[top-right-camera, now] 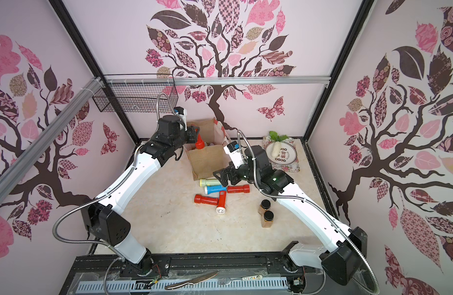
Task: Put the flashlights into the tote bags
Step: Place the flashlight in the canvas bag.
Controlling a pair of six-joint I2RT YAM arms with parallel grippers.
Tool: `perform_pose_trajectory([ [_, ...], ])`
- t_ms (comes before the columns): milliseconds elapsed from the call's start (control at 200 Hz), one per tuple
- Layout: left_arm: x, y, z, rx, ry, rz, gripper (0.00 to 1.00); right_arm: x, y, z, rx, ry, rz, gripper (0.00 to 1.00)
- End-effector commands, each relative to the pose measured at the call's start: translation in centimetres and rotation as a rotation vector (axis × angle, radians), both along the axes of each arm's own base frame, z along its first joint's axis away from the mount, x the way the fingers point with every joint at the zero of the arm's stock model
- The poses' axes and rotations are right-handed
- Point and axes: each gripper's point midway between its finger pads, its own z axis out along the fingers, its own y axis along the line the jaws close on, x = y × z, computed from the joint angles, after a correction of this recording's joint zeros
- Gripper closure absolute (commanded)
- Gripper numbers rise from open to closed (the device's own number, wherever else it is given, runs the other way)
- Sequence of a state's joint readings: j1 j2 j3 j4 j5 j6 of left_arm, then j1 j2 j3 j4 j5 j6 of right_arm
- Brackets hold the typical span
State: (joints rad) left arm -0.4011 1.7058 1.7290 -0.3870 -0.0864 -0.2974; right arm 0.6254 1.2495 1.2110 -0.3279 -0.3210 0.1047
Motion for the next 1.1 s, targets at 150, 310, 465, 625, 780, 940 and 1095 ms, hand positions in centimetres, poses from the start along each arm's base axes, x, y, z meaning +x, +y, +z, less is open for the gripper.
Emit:
perform_pose_trajectory([
  [150,3.8,0.4,4.5,-0.019,-0.134,0.052,1.0,-0.5,-0.5,1.5,0.018,-0.043,-0.006,0.0],
  [310,6.5,0.7,3.5,0.039,-0.137,0.104,1.0,-0.1,-0.5,1.1,-0.002,-0.044,-0.017,0.0],
  [465,8.9,1.2,1.2,0.082,-0.112,0.139,1.0,0.1,-0.5,1.2,-0.013,-0.049,-0.021,0.0],
  [625,10.8,1.7,-2.0,0.09,-0.065,0.151,1.0,0.2,-0.6,1.0,-0.02,-0.051,-0.026,0.0],
  [780,12.2,1.7,-5.3,0.109,-0.019,0.142,1.0,0.3,-0.7,0.6,-0.029,-0.045,-0.03,0.0],
  [940,13.1,1.8,-8.3,0.113,0.033,0.14,1.0,0.5,-0.6,0.5,-0.035,-0.042,-0.032,0.0],
  [1095,13.5,1.7,-10.5,0.118,0.076,0.137,1.0,0.7,-0.7,0.0,-0.047,-0.03,-0.04,0.0],
])
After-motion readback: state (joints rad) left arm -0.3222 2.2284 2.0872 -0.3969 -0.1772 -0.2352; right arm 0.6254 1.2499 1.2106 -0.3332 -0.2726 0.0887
